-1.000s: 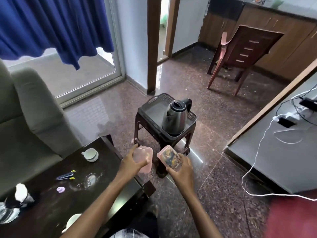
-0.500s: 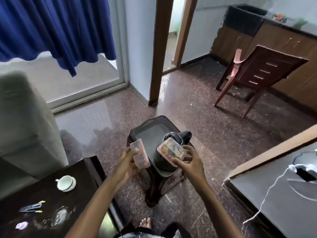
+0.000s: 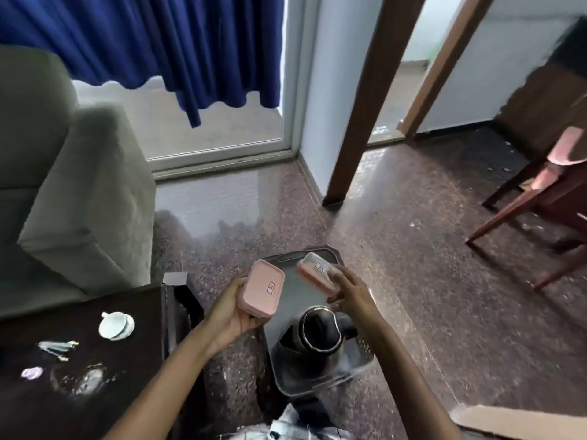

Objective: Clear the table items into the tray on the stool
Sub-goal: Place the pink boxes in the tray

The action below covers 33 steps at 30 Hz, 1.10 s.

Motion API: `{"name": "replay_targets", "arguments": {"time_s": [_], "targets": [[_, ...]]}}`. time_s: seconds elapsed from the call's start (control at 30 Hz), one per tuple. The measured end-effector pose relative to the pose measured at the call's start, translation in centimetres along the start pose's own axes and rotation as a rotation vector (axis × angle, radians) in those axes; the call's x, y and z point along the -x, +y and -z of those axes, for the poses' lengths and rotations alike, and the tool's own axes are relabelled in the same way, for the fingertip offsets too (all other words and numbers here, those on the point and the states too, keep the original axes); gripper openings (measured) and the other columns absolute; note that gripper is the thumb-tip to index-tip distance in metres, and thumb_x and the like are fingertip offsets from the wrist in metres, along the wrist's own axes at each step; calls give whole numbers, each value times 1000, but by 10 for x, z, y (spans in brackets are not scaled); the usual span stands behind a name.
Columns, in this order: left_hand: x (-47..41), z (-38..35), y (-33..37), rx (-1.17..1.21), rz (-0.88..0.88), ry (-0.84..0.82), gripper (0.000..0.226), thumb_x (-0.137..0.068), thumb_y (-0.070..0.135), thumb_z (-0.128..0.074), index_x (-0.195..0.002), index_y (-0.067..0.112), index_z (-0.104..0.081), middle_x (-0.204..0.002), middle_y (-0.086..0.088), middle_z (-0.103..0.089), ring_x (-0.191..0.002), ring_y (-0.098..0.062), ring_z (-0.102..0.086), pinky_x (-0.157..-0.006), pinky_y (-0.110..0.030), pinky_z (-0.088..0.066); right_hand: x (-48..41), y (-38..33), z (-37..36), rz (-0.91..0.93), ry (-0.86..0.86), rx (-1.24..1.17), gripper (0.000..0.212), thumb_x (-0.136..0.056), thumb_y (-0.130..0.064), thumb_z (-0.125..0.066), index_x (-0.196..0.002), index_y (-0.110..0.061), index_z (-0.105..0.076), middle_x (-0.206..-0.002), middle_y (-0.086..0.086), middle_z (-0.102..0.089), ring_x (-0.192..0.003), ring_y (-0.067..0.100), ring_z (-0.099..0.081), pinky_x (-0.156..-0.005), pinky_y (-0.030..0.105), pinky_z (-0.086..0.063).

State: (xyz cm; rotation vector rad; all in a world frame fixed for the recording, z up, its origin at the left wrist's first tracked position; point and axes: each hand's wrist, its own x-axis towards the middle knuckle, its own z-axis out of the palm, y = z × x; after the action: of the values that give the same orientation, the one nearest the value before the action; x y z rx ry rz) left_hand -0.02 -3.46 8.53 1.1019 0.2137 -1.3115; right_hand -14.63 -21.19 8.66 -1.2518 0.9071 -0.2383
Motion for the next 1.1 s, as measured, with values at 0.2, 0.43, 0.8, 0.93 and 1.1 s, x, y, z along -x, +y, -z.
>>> {"name": "replay_targets", "arguments": {"time_s": [0.2, 0.43, 0.8, 0.93, 1.1], "targets": [[-12, -9, 1, 107, -19, 49, 51, -93, 36, -26, -118, 5, -58, -102, -20, -70, -75, -26, -71, -52, -27, -55, -71, 7, 17, -407, -247, -278, 33, -85, -41, -52, -102, -13, -60, -77, 8, -53, -58, 18, -52, -49, 24, -40], [-14, -12, 5, 152, -101, 156, 78, -73, 67, -47, -124, 8, -57, -121, -22, -61, -74, -24, -70, -50, -27, -54, -134, 40, 6, -534, -348, -115, 31, -82, -5, -60, -108, -13, -46, -78, 11, -55, -45, 13, -47, -42, 19, -37], [-7, -13, 1, 250, -191, 366, 59, -64, 8, -67, -121, 1, -52, -105, -24, -66, -89, -33, -66, -62, -38, -60, -202, 95, -27, -567, -216, 313, 23, -82, -3, -63, -82, -12, -41, -65, 11, -49, -43, 14, -40, -39, 18, -28], [-4, -9, -8, 254, -245, 453, 36, -64, 4, -67, -98, 8, -61, -84, -13, -74, -74, -22, -69, -64, -39, -59, -220, 117, -44, -537, -170, 338, 36, -79, -6, -70, -87, -13, -35, -66, 11, -51, -31, 9, -43, -33, 15, -32], [-4, 0, -19, 223, -282, 568, 37, -62, 14, -63, -99, 14, -63, -83, -8, -75, -81, -22, -66, -68, -38, -58, -234, 150, -61, -408, -127, 569, 41, -73, -21, -73, -109, -9, -58, -98, 15, -66, -82, 28, -61, -63, 34, -48]]}}
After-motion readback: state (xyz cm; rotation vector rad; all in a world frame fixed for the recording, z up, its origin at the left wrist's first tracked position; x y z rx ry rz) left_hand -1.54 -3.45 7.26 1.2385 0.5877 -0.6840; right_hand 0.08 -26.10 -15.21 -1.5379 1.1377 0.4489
